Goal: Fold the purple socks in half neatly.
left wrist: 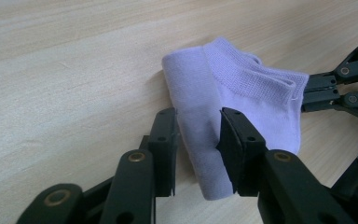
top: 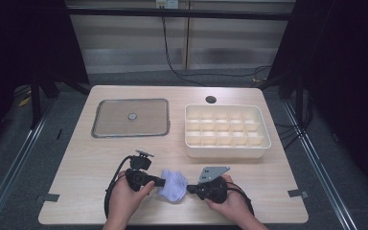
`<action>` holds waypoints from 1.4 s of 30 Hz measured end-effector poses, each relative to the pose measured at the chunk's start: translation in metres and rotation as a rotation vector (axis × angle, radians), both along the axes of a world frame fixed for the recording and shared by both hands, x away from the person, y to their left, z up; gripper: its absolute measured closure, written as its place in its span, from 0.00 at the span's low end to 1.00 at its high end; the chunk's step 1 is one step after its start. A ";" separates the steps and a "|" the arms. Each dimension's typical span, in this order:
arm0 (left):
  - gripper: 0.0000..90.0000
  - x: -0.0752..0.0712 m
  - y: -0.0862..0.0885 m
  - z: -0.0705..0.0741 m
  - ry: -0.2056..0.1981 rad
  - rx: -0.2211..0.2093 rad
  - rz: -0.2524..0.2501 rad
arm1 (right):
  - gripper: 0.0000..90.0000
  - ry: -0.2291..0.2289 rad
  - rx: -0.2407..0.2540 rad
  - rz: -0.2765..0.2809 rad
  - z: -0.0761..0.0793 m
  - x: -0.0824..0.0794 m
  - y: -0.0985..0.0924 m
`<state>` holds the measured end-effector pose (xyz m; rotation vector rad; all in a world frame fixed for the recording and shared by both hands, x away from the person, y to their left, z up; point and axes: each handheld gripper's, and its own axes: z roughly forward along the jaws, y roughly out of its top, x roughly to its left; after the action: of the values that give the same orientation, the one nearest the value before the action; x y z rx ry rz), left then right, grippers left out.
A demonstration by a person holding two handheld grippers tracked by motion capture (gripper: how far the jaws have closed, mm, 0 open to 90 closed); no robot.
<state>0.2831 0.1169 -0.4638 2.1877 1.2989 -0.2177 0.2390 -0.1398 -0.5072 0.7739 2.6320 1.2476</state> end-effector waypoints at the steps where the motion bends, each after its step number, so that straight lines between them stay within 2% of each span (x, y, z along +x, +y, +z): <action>1: 0.76 0.000 -0.001 0.000 0.004 -0.005 0.005 | 1.00 0.000 0.000 0.000 0.000 0.000 0.000; 7: 0.80 -0.001 -0.003 -0.001 0.005 -0.008 0.018 | 1.00 0.003 0.001 -0.002 0.000 0.000 0.000; 8: 0.81 0.000 -0.002 -0.001 0.003 0.004 -0.007 | 1.00 0.000 0.000 0.000 0.000 0.000 0.000; 12: 0.88 -0.001 -0.004 0.001 -0.002 -0.003 0.007 | 1.00 -0.001 -0.001 0.000 0.000 0.000 0.000; 14: 0.90 -0.001 -0.004 0.003 -0.002 0.005 -0.013 | 1.00 -0.002 -0.001 0.001 0.000 0.000 0.000; 18: 0.92 -0.001 -0.007 0.004 -0.003 0.003 -0.007 | 1.00 -0.001 -0.001 0.000 0.000 0.000 0.000; 24: 0.93 0.000 -0.009 0.006 0.010 0.003 -0.019 | 1.00 -0.003 -0.003 0.000 0.000 0.000 0.000; 29: 0.93 -0.001 -0.013 0.009 0.003 0.000 -0.005 | 1.00 -0.005 -0.004 -0.001 0.000 0.000 0.000; 30: 0.93 0.000 -0.011 0.010 0.002 0.013 -0.035 | 1.00 -0.005 -0.005 -0.001 0.000 0.000 0.000; 31: 0.93 -0.001 -0.013 0.010 0.005 0.003 -0.012 | 1.00 -0.005 -0.004 0.000 0.000 0.000 0.000; 33: 0.93 -0.001 -0.013 0.011 0.006 0.011 -0.028 | 1.00 -0.004 -0.003 -0.001 0.000 0.000 0.000; 35: 0.93 -0.002 -0.014 0.011 0.004 0.009 -0.016 | 1.00 -0.004 -0.004 -0.002 0.000 0.000 0.000; 40: 0.93 -0.001 -0.015 0.013 0.004 0.023 -0.034 | 1.00 -0.004 -0.003 -0.002 0.000 0.000 0.000; 42: 0.92 -0.001 -0.017 0.014 0.002 0.023 -0.025 | 1.00 -0.004 -0.003 -0.001 0.000 0.000 0.000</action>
<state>0.2821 0.1004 -0.4502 2.2247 1.2814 -0.2159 0.2386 -0.1395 -0.5071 0.7713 2.6291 1.2431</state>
